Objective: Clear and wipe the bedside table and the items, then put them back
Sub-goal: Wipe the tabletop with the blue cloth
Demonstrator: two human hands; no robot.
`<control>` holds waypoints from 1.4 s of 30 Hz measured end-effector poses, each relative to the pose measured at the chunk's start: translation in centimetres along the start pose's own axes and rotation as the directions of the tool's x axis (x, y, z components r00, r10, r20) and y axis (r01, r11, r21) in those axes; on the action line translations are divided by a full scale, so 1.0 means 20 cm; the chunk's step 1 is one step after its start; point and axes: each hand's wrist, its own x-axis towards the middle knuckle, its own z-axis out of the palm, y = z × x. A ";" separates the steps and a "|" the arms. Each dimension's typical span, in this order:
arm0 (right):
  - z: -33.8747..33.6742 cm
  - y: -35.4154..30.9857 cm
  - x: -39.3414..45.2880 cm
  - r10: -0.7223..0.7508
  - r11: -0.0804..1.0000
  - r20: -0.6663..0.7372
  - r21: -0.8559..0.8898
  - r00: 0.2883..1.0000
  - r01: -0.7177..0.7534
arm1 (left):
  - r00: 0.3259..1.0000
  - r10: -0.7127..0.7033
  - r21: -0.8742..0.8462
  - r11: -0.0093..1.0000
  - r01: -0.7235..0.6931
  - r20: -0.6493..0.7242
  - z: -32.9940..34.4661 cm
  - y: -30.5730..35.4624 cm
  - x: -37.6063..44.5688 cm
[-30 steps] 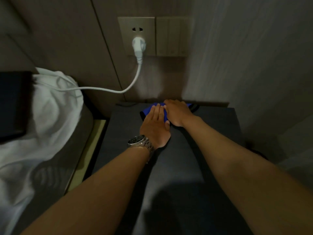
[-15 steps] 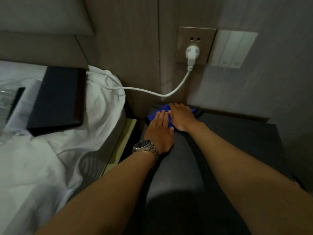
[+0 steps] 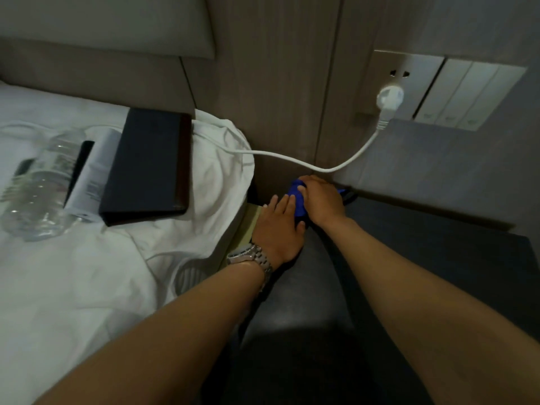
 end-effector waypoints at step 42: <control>-0.18 -1.11 -0.29 0.378 0.577 0.214 0.706 0.901 -0.410 | 0.687 -0.663 -0.162 0.744 0.648 -0.297 -0.89 -0.43 -0.53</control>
